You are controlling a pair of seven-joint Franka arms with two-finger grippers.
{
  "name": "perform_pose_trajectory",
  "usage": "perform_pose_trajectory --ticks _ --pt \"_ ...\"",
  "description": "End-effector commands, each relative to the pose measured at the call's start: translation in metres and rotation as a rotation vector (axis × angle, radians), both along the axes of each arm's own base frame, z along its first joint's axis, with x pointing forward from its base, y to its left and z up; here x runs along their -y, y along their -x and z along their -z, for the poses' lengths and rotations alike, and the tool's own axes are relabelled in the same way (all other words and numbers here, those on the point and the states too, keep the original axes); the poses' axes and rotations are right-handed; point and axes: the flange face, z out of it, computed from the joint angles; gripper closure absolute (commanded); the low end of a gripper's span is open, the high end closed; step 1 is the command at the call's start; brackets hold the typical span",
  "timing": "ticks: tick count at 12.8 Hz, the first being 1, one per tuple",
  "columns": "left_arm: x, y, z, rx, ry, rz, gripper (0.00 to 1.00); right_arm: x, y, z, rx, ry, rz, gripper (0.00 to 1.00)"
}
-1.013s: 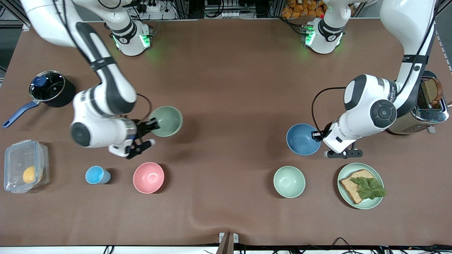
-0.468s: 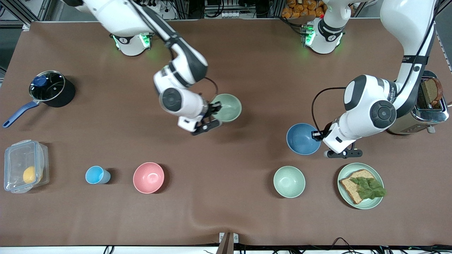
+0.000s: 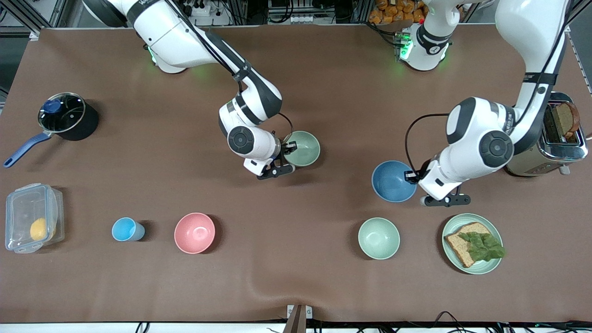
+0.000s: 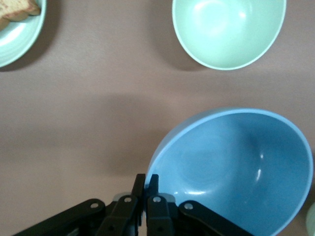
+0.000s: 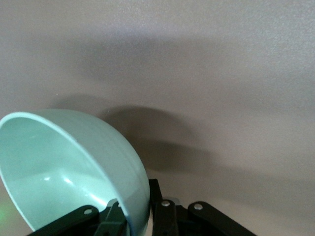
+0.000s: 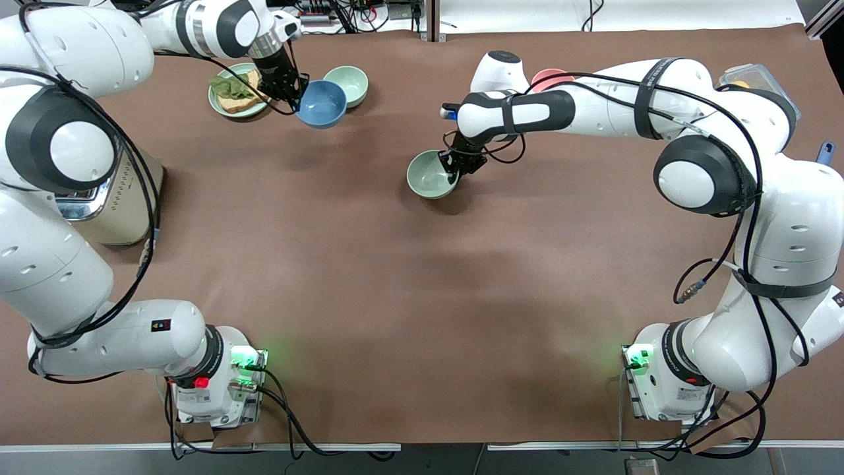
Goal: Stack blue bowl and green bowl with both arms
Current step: 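Carry the green bowl and the blue bowl toward each other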
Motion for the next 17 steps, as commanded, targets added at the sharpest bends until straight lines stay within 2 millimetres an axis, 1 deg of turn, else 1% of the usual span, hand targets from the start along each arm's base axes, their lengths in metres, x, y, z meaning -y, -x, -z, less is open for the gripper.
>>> perform_pose_trajectory --ticks 1,2,3,4,5,6,7,9,10,11,12,13,14,16,17 --pt "0.022 0.006 0.0 -0.006 -0.002 -0.007 1.0 -0.004 0.0 -0.003 -0.013 -0.008 0.025 1.0" --pt "0.028 0.01 0.004 -0.014 0.002 -0.019 1.0 -0.004 0.001 -0.001 -0.019 -0.004 0.023 1.0" --pt "0.038 0.015 0.005 -0.019 0.004 -0.028 1.0 -0.002 0.001 0.0 -0.024 0.0 0.021 1.0" --pt "0.044 0.019 0.008 -0.023 0.006 -0.035 1.0 -0.001 0.0 0.0 -0.025 0.001 0.023 0.67" --pt "0.049 0.023 0.01 -0.03 0.007 -0.033 1.0 -0.001 0.0 0.001 -0.023 0.002 0.023 0.22" --pt "0.055 0.028 0.012 -0.037 0.007 -0.037 1.0 -0.002 0.001 0.0 -0.023 0.002 0.02 0.0" --pt "0.057 0.029 0.014 -0.036 0.007 -0.048 1.0 -0.001 0.001 -0.001 -0.021 0.002 0.018 0.0" --pt "0.067 0.033 0.016 -0.033 0.009 -0.051 1.0 0.006 -0.005 -0.005 -0.024 0.005 0.025 0.0" --pt "0.073 0.035 0.016 -0.035 0.006 -0.069 1.0 0.016 -0.011 -0.012 -0.036 0.014 0.032 0.0" --pt "0.082 0.039 0.015 -0.037 0.003 -0.07 1.0 0.031 -0.024 -0.031 -0.032 0.014 0.05 0.0" --pt "0.087 0.042 0.015 -0.04 0.001 -0.079 1.0 0.049 -0.037 -0.047 -0.026 0.01 0.075 0.0" --pt "0.092 0.045 0.016 -0.043 -0.001 -0.08 1.0 0.063 -0.046 -0.059 -0.024 0.011 0.086 0.0" --pt "0.097 0.047 0.017 -0.046 -0.003 -0.083 1.0 0.075 -0.052 -0.067 -0.025 0.018 0.092 0.0" --pt "0.111 0.055 0.015 -0.049 -0.01 -0.108 1.0 0.099 -0.061 -0.074 0.001 0.095 0.061 0.0" --pt "0.123 0.061 0.015 -0.052 -0.014 -0.116 1.0 0.108 -0.064 -0.077 0.02 0.139 0.036 0.0"
